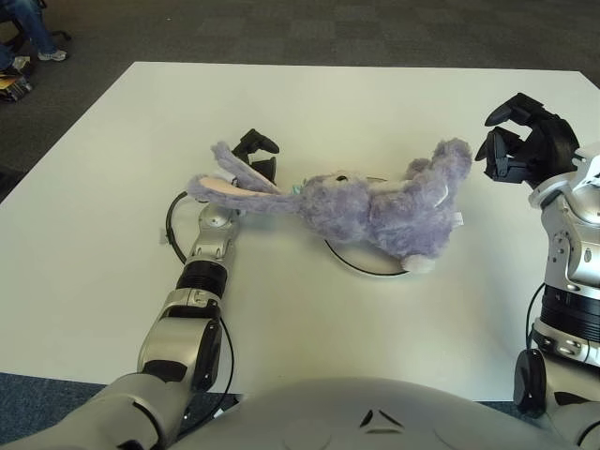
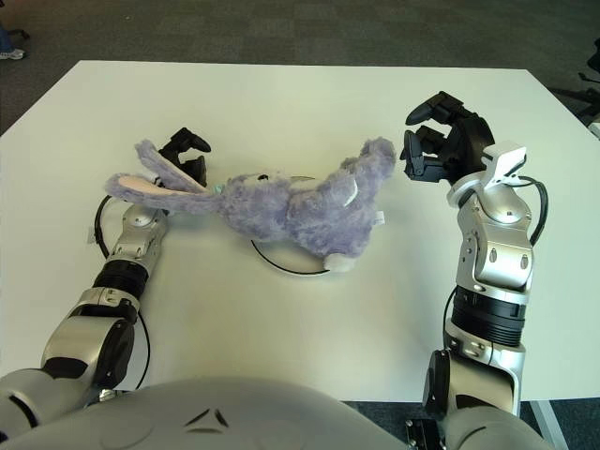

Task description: Put the doll into the plate.

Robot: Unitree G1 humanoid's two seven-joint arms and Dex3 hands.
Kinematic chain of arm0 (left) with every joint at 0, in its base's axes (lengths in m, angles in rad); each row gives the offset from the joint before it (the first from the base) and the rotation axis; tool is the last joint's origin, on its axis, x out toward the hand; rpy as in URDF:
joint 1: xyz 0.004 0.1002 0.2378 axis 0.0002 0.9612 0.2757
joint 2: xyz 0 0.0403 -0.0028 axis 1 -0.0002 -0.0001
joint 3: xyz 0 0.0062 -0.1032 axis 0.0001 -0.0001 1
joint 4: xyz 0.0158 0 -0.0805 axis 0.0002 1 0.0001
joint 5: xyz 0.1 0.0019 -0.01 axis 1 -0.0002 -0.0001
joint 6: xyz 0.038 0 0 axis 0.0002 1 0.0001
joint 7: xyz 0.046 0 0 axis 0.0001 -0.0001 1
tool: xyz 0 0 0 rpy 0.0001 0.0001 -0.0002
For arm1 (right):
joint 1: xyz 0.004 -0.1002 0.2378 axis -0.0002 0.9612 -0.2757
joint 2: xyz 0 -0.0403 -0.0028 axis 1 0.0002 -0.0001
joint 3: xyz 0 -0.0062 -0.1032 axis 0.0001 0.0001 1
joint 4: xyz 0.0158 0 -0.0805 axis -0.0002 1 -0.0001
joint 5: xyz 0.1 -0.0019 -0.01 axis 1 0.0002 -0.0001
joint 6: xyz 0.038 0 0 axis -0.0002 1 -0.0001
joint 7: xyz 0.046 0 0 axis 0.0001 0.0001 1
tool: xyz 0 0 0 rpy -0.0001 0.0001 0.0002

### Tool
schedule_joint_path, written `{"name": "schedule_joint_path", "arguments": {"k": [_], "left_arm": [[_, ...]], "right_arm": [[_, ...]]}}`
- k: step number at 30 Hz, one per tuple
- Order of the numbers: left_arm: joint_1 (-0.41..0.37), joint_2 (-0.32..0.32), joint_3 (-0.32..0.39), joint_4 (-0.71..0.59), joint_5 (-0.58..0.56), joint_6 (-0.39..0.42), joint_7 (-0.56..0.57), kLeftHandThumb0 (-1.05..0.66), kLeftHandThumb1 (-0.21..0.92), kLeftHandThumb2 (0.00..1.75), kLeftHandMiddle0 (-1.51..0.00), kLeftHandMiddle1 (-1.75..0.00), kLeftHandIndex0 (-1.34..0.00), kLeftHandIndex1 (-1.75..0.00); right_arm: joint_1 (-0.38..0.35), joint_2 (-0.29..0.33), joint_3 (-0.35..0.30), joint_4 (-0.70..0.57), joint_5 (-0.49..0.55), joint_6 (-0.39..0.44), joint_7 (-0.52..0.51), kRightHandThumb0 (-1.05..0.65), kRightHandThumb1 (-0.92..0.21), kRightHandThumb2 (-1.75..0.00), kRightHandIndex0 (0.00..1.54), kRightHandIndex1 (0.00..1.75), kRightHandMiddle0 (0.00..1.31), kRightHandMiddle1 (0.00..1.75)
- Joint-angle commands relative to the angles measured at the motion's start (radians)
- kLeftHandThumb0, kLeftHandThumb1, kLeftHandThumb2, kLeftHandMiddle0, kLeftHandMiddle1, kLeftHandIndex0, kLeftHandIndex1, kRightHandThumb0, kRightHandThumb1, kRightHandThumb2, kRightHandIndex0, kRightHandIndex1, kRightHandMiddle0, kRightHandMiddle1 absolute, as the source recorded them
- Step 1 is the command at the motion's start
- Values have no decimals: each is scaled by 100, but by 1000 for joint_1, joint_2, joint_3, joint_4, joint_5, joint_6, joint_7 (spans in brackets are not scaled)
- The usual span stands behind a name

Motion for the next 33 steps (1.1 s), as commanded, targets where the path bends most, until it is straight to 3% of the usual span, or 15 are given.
{"name": "schedule_joint_path", "arguments": {"k": [1, 6, 13, 33], "left_arm": [[50, -4, -8, 30, 14, 10, 5, -42, 51, 108, -117, -175, -46, -175], [51, -5, -8, 28, 18, 11, 13, -42, 50, 108, -118, -175, -47, -175], [50, -6, -7, 29, 16, 18, 14, -42, 50, 108, -118, -175, -47, -175], [48, -6, -4, 40, 12, 4, 10, -42, 51, 108, -118, -175, -46, -175]], "right_arm": [[6, 19, -22, 25, 36, -60, -9, -1, -3, -160, 75, 161, 73, 174], [21, 39, -21, 65, 61, -115, -11, -1, 8, -171, 82, 158, 84, 175], [33, 76, -25, 208, 89, -230, -5, -1, 12, -174, 89, 156, 84, 175], [9, 82, -26, 339, 136, -258, -40, -1, 9, -175, 93, 167, 69, 175]]}}
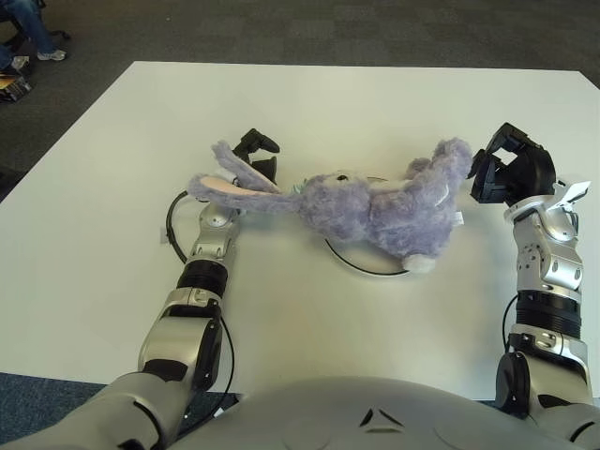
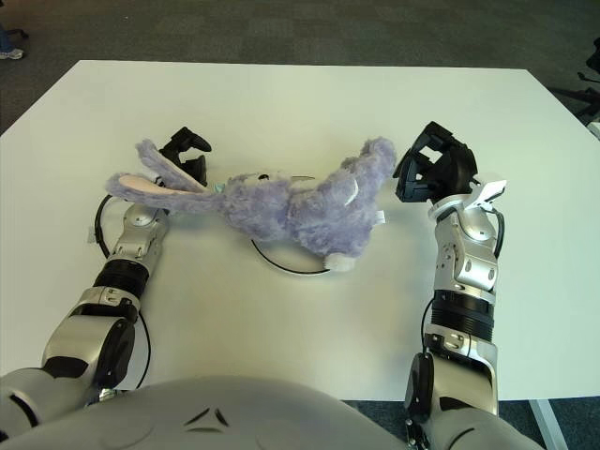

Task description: Put the doll into the plate.

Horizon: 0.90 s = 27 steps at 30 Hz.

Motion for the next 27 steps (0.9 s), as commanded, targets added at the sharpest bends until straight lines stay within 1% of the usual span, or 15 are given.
{"name": "schedule_joint_path", "arguments": {"k": [1, 12, 19, 27], "left_arm": [[48, -5, -3, 36, 8, 6, 2, -42, 51, 108, -118, -175, -46, -175], [47, -6, -4, 37, 9, 2, 5, -42, 51, 107, -118, -175, -46, -175], [47, -7, -3, 39, 8, 0, 4, -42, 51, 107, -118, -175, -46, -175], [45, -8, -1, 45, 9, -7, 9, -42, 52, 106, -118, -175, -46, -175]], "right_arm": [[-6, 2, -6, 11, 11, -20, -15, -1, 8, -175, 93, 167, 69, 175], [4, 17, 2, 14, 15, -39, -38, -1, 8, -175, 93, 167, 69, 175], [8, 18, 3, 18, 34, -40, -14, -1, 9, -175, 93, 167, 69, 175], [23, 25, 14, 4, 35, -30, -11, -1, 9, -175, 93, 167, 69, 175]]}}
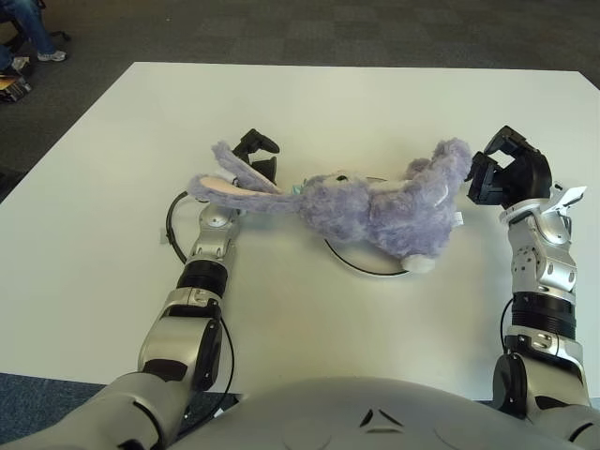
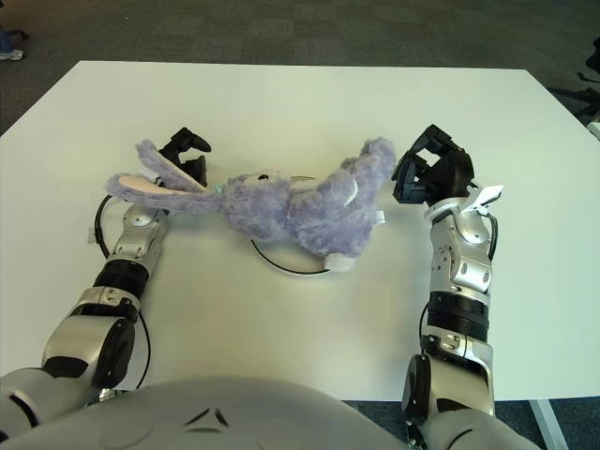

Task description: Put the doll into the plate.

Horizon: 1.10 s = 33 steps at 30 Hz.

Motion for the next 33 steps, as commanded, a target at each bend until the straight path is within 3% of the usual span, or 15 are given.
{"name": "schedule_joint_path", "arguments": {"k": [1, 13, 33], "left_arm": [[48, -8, -1, 39, 8, -4, 9, -42, 52, 106, -118, -175, -46, -175], [50, -15, 6, 45, 13, -18, 37, -42, 52, 106, -115, -175, -46, -175], [51, -22, 25, 64, 11, -59, 95, -42, 52, 105, -115, -175, -45, -175]], "right_arm": [[20, 17, 9, 1, 8, -13, -3, -1, 9, -175, 93, 167, 69, 175], [57, 99, 38, 70, -48, -119, -98, -1, 6, -175, 89, 173, 68, 175], [55, 106, 64, 203, -86, -273, -120, -1, 6, -175, 90, 173, 67, 175]]}}
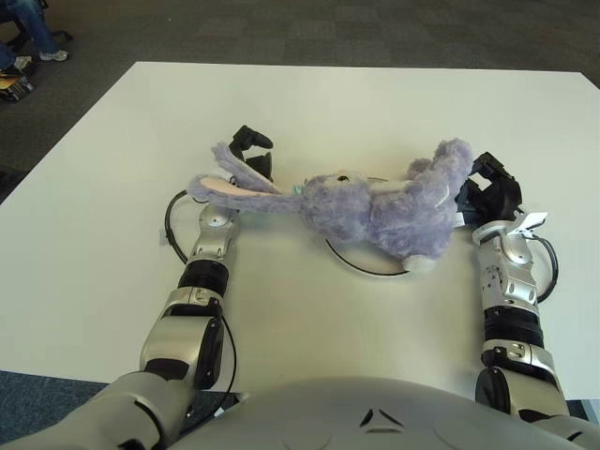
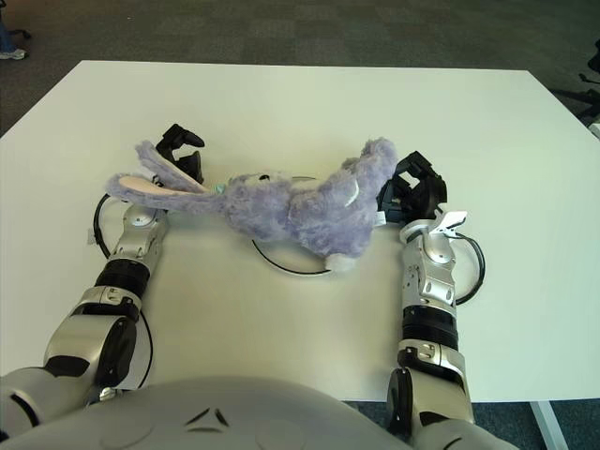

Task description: Put the doll into the plate.

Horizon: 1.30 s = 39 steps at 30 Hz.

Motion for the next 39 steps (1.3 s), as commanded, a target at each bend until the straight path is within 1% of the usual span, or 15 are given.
{"name": "schedule_joint_path", "arguments": {"k": [1, 9, 13, 19, 20, 22, 23, 25, 28, 32, 39], "left_arm": [[54, -12, 4, 50, 10, -24, 21, -42, 53, 105, -115, -175, -45, -175], [55, -8, 2, 57, 24, -42, 48, -42, 53, 104, -115, -175, -44, -175], [57, -10, 0, 57, 29, -46, 66, -41, 53, 104, -114, -175, -44, -175], [59, -10, 1, 55, 30, -44, 81, -41, 54, 104, -114, -175, -44, -175], [60, -10, 2, 54, 30, -44, 83, -41, 54, 104, -114, -175, -44, -175], [61, -11, 2, 53, 31, -43, 89, -41, 54, 104, -114, -175, -44, -175], [61, -12, 3, 52, 32, -42, 93, -41, 54, 104, -114, -175, -44, -175], [61, -13, 3, 52, 33, -41, 99, -41, 54, 104, -114, -175, -44, -175], [64, -14, 3, 50, 33, -41, 104, -41, 54, 104, -115, -175, -44, -175], [67, -15, 3, 48, 31, -43, 106, -41, 54, 103, -115, -175, -44, -175], [78, -17, 4, 35, 28, -47, 104, -41, 54, 103, -116, -175, -44, -175]], "right_arm": [[3, 5, 5, 38, -18, -26, -12, -1, 6, -174, 90, 172, 67, 175], [14, 16, 13, 66, -49, -59, -53, -1, 7, -174, 91, 171, 67, 175], [20, 9, 25, 77, -94, -63, -92, -1, 7, -174, 90, 172, 68, 175], [25, 4, 41, 81, -125, -72, -110, -1, 6, -175, 89, 174, 68, 174], [27, 3, 43, 81, -128, -73, -112, -19, -4, -163, 103, 174, 69, 174], [30, 1, 49, 81, -135, -75, -117, -35, -13, -153, 116, 174, 69, 174], [32, 1, 50, 82, -136, -76, -118, -41, -17, -149, 121, 175, 69, 175], [33, 3, 52, 85, -137, -77, -120, -46, -20, -146, 125, 175, 69, 175], [37, 5, 55, 87, -140, -83, -122, -49, -22, -143, 128, 175, 68, 175], [41, 4, 64, 97, -157, -111, -129, -51, -23, -142, 129, 175, 68, 175], [45, -5, 90, 143, -212, -236, -149, -50, -26, -138, 129, 175, 66, 175]]}}
